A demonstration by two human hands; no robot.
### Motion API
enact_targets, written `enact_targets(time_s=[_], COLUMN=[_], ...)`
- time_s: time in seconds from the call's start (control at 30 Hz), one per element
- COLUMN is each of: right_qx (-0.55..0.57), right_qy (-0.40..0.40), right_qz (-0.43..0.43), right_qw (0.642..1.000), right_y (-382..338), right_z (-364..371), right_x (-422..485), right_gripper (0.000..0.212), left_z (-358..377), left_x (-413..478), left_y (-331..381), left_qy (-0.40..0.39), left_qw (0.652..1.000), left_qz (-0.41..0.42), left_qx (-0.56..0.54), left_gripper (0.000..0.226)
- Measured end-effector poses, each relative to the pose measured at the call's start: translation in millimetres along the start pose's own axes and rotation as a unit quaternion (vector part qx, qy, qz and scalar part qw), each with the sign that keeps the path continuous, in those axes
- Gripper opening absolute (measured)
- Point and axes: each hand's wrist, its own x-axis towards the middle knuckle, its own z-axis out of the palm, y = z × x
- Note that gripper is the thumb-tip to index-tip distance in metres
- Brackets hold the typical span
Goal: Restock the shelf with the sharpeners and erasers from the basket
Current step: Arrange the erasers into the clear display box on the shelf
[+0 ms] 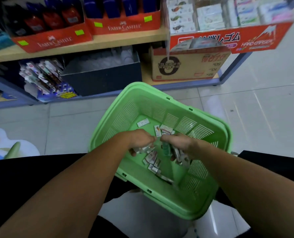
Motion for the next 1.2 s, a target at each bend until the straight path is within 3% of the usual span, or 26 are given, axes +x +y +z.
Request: enact_targets(time_s=[0.1, 0.17, 0.33, 0.43, 0.5, 0.57, 0.77, 0.97, 1.1, 1.2], right_qx=[0.033, 0.046, 0.009, -0.003, -0.006, 0.021, 0.022, 0.117, 0.176, 0.23], right_qy=[0.018, 0.01, 0.024, 0.037, 0.049, 0.044, 0.059, 0.13, 0.172, 0.188], right_qz=[-0.04, -0.06, -0.109, -0.16, -0.169, -0.164, -0.161, -0.223, -0.239, -0.261], right_qw=[0.998, 0.997, 0.994, 0.986, 0.984, 0.985, 0.985, 0.959, 0.939, 0.918], right_y=[-23.9, -37.9, -72.6, -98.6, -113.6, -127.2, -150.7, -157.8, -168.7, -180.8], right_z=[-13.9, -24.4, -38.5, -44.2, -53.4, -62.6, -78.2, -91.0, -112.1, -125.7], right_x=[-25.4, -40.3, -79.9, -110.7, -129.1, -146.9, -202.6, -215.9, -215.3, -213.7], right_gripper=[0.061, 0.061, 0.1, 0.066, 0.072, 0.079, 0.049, 0.037, 0.046, 0.071], left_z=[-15.8, -24.7, -47.6, -60.9, -69.5, -79.3, -104.2, -99.9, -104.4, -111.2], left_x=[-22.4, -36.0, -91.1, -121.0, -135.9, -150.3, -177.7, -193.0, -187.3, -187.6], left_y=[17.0, 27.0, 58.7, 76.3, 85.7, 91.4, 106.5, 142.6, 160.5, 179.4], left_qy=[0.019, 0.028, 0.041, 0.049, 0.06, 0.096, 0.139, 0.102, 0.094, 0.08], left_qw=[0.993, 0.982, 0.963, 0.962, 0.952, 0.947, 0.934, 0.912, 0.866, 0.833], left_qz=[-0.005, 0.005, 0.033, 0.049, 0.068, 0.09, 0.123, 0.19, 0.224, 0.245], left_qx=[-0.115, -0.184, -0.264, -0.265, -0.292, -0.292, -0.306, -0.349, -0.438, -0.49], left_gripper=[0.068, 0.066, 0.063, 0.069, 0.073, 0.065, 0.025, 0.007, 0.018, 0.031])
